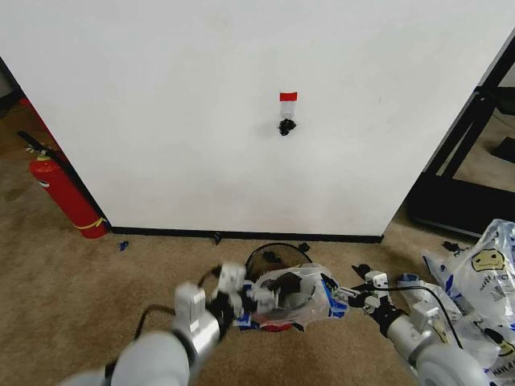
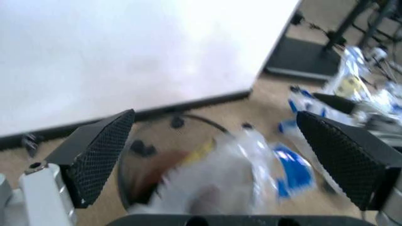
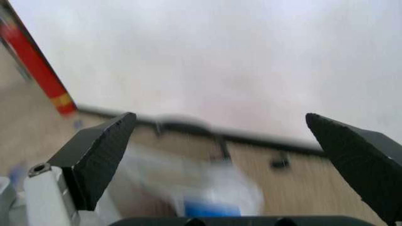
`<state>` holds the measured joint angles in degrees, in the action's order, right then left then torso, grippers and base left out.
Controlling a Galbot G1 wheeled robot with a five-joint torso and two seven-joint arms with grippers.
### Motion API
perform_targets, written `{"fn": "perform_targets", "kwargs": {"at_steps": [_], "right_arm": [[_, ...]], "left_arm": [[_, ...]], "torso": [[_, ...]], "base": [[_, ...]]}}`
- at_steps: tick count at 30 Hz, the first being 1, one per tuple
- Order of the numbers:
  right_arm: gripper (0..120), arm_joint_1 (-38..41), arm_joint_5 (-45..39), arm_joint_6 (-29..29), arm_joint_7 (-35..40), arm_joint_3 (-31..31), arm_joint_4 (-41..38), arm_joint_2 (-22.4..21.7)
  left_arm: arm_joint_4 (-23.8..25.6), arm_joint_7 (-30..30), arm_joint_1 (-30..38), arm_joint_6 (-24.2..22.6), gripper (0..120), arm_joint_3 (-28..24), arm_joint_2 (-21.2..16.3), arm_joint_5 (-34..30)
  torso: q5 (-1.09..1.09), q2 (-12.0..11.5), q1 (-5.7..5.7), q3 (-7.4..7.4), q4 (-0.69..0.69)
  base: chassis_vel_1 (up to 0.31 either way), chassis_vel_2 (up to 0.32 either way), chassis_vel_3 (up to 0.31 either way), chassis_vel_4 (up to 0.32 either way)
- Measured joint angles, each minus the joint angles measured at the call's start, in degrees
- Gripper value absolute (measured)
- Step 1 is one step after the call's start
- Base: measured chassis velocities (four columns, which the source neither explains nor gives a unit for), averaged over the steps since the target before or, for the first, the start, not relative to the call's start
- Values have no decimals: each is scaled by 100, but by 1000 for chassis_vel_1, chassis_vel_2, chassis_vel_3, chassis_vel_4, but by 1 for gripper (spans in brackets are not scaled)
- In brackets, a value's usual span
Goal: Pick up the garbage bag from the wall and place it over the trash bin.
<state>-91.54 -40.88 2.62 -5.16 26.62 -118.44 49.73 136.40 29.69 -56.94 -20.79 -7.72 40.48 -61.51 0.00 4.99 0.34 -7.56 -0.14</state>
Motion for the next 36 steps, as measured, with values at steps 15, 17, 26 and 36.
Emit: {"fn": "perform_targets", "kwargs": {"at_steps": [15, 17, 26, 36], "right_arm": [[100, -689, 582, 989, -1237, 687, -185, 1103], [100, -833, 583, 1029, -1067, 849, -362, 1286], [100, -1162, 49, 1046, -716, 1572, -975, 1526], [100, -1367, -201, 966, -647, 2064, -1287, 1649]], "left_arm": [[-2567, -683, 2988, -1621, 100, -1374, 563, -1413], [-3107, -819, 3472, -1899, 100, -1796, 755, -1350], [-4697, -1623, 4235, -1952, 99, -2422, 1465, -637], [-5254, -3057, 4472, -2134, 94, -2729, 1697, -187]], "torso": [[2, 0, 0, -1, -2], [-1, 0, 0, 0, -4], [0, 0, 1, 0, 1], [1, 0, 0, 1, 1]], "base": [[0, 0, 0, 0], [0, 0, 0, 0], [0, 0, 0, 0], [0, 0, 0, 0]]}}
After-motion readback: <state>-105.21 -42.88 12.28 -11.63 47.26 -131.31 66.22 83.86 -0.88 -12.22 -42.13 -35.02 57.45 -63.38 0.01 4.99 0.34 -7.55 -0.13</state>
